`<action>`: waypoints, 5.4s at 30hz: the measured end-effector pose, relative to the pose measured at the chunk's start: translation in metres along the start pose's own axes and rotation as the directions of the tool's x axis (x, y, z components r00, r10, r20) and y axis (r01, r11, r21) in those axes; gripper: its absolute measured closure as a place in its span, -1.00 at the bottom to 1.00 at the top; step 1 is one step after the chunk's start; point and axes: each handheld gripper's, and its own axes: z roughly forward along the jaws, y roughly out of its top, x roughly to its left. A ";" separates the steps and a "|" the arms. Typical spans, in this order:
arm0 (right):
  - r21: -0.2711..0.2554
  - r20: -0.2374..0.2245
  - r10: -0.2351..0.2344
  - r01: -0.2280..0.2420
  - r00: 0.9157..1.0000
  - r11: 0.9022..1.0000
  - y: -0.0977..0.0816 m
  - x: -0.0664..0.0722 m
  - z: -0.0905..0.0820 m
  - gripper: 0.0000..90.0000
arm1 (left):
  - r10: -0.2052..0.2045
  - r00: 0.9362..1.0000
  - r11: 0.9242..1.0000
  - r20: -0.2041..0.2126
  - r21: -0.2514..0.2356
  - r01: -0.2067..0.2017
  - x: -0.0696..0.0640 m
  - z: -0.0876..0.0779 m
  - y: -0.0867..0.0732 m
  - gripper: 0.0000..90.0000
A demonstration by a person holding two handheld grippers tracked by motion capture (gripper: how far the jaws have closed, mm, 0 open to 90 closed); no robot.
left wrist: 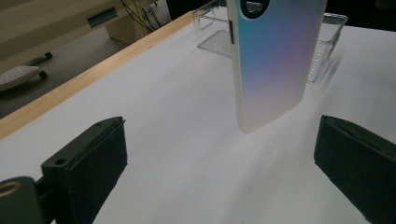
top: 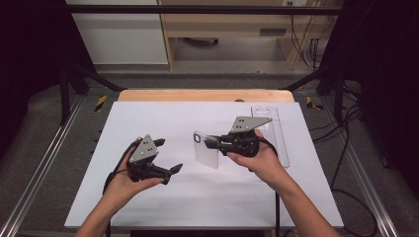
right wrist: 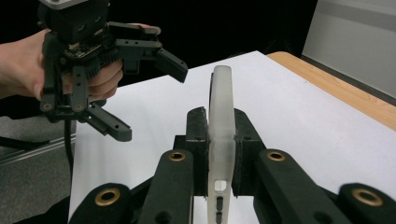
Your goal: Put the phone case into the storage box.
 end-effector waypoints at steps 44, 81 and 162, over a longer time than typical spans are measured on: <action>0.049 -0.120 -0.085 0.092 0.989 0.995 -0.003 0.008 0.007 0.79 | 0.091 0.994 0.994 0.062 0.060 -0.095 0.008 -0.010 0.037 -0.93; 0.070 -0.197 -0.119 0.135 0.973 0.988 0.001 0.019 0.016 0.79 | 0.233 0.938 0.957 0.257 0.110 -0.267 -0.003 0.000 0.052 0.07; 0.083 0.226 -0.137 0.121 0.964 0.989 -0.024 0.022 0.012 -0.85 | 0.043 0.984 0.993 0.174 0.104 -0.061 0.006 0.007 0.039 0.78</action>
